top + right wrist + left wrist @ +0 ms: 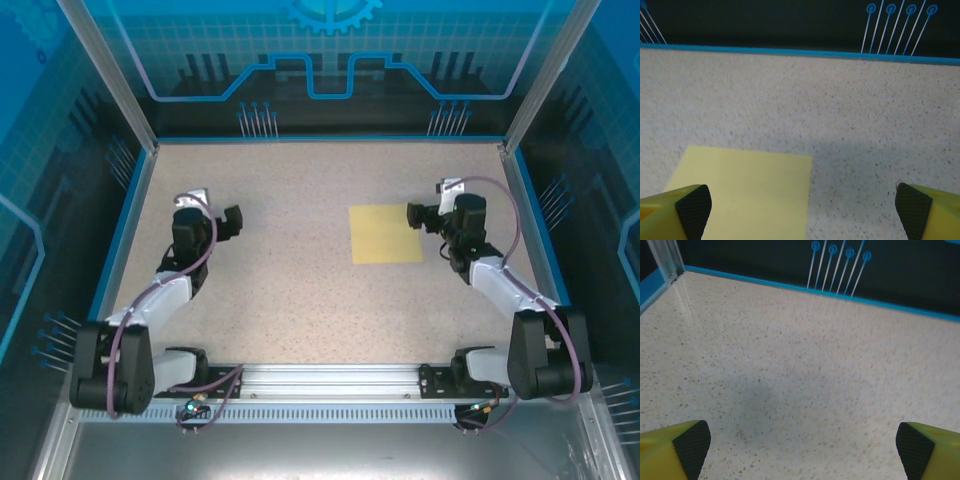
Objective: Fold a paper plane with a square sheet of paper (pick it up from the middle)
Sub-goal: Move the square sheet of paper to the center of the table.
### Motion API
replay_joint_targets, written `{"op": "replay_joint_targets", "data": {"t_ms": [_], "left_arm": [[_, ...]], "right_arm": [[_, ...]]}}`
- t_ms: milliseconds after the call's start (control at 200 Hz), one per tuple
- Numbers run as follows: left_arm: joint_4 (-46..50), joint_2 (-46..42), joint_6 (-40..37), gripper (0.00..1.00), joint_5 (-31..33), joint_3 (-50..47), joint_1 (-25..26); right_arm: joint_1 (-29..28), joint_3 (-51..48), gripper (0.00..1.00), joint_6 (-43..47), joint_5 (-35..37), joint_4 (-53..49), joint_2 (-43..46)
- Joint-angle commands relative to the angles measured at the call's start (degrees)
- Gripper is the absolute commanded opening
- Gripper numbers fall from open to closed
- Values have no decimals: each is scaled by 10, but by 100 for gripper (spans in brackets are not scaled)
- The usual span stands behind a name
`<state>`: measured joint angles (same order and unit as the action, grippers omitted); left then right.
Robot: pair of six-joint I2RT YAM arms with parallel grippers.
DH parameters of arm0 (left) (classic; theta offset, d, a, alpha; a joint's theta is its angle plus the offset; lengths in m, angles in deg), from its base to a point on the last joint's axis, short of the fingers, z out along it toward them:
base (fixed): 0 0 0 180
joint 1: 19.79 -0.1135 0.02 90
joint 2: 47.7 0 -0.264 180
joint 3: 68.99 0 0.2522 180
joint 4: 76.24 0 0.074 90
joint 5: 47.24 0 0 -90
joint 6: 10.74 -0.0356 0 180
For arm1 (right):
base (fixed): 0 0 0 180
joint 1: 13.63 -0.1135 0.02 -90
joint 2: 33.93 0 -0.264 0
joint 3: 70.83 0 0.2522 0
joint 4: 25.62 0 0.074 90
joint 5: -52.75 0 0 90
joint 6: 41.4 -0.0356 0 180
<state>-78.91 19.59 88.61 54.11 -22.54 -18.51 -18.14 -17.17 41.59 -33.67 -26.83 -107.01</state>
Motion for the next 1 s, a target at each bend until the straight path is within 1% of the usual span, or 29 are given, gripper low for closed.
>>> {"op": "replay_joint_targets", "data": {"t_ms": [0,95,195,275,335,485,570,645,800,995], "left_arm": [[198,-38,94,99,10,65,-1],[286,-64,145,99,2,96,-1],[373,-90,175,99,-14,122,-1],[432,-102,177,99,-44,143,-1],[457,-106,174,99,-74,152,-2],[457,-107,166,99,-151,148,-1],[453,-103,164,99,-168,147,0],[449,-100,164,99,-171,145,0],[444,-97,164,99,-172,141,1],[442,-92,165,99,-172,135,6]], "right_arm": [[-6,66,99,-92,-20,-179,-8],[-6,101,99,-121,-33,-250,-23],[-8,121,99,-129,-62,-280,-21],[-13,132,99,-149,-81,-298,-26],[-25,142,99,-161,-102,-304,-41],[-91,188,99,-182,-124,-312,-113],[-130,211,99,-202,-140,-303,-163],[-156,226,99,-225,-148,-292,-204],[-171,239,97,-265,-201,-244,-269],[-171,270,97,-261,-196,-259,-318]]}}
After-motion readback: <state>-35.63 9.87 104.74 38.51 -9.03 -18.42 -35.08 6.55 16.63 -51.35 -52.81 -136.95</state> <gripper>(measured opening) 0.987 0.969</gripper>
